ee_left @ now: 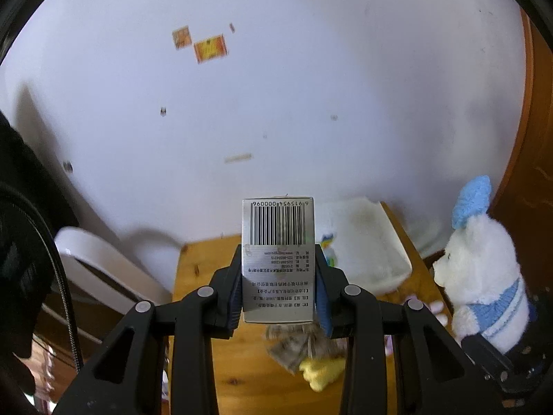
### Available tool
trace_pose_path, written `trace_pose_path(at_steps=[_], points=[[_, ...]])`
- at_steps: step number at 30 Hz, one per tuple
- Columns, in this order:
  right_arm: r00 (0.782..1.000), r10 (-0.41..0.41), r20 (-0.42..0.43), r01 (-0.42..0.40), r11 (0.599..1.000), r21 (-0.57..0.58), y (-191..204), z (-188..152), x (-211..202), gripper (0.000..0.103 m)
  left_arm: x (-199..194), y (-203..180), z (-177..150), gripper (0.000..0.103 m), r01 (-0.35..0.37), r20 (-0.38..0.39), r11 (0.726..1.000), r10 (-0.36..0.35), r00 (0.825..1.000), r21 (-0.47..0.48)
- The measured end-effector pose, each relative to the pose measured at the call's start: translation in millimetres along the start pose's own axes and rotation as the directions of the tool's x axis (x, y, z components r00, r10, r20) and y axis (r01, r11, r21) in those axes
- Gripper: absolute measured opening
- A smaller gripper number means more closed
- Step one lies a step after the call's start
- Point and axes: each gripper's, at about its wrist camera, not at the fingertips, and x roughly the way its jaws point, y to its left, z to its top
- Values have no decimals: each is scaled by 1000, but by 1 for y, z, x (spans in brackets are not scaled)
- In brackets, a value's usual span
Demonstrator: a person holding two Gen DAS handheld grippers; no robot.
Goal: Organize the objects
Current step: 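Lift the box and bear and carry them toward the white tray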
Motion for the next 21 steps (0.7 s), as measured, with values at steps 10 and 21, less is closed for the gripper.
trace_pose_path(at_steps=[10,21], points=[[999,-35,22,34,999,37,-15,43,36,58,57,-18,61,37,-5,-4,1000,5,1000,4],[994,-43,-99,55,991,118,-39,48,108,59,159,-39,76,38,-52,-131,998,54,990,21]])
